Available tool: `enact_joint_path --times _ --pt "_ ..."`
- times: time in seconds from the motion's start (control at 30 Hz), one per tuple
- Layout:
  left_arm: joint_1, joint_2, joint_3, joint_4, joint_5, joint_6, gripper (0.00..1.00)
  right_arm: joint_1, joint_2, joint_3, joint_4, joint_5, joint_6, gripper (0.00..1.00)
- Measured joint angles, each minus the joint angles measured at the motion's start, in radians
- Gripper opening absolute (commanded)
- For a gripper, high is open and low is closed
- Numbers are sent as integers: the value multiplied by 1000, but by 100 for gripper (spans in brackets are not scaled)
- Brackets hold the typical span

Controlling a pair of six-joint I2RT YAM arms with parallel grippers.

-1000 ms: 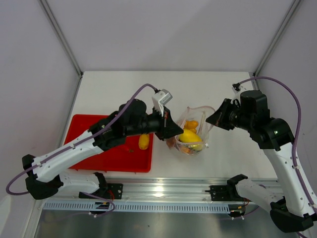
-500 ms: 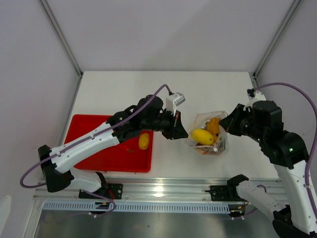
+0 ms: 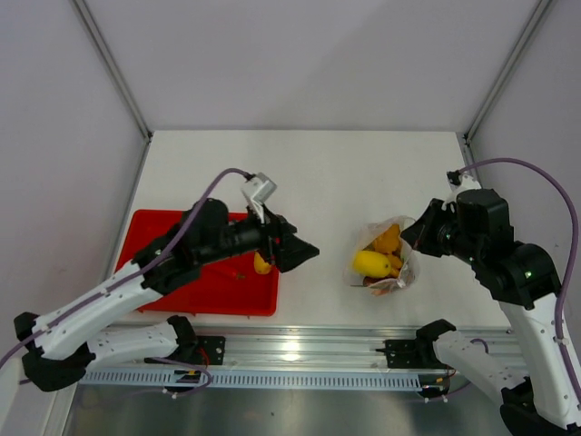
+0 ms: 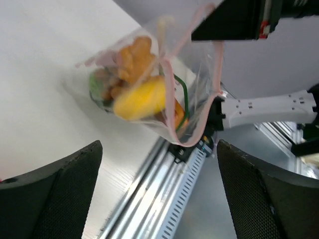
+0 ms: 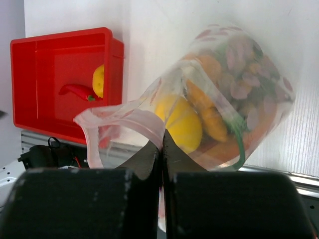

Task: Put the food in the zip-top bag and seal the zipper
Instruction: Adjust the zipper food storage bag at the center of the board, then pick up the fake vegetable from the bin.

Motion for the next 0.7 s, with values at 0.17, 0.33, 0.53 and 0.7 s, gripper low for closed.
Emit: enact_joint_path --times 0.17,0.33,0.53,0.7 --pt "30 -156 -27 -37 -206 -2 99 0 -7 -24 1 -7 0 0" --pt "134 -175 -77 -128 -301 -43 99 0 -4 -26 5 -18 0 0" --pt "309 -159 -298 -177 -254 -122 100 0 -4 -26 9 -24 -1 0" --pt "409 -114 -428 -157 -159 -146 96 0 -6 -33 9 -25 -1 0"
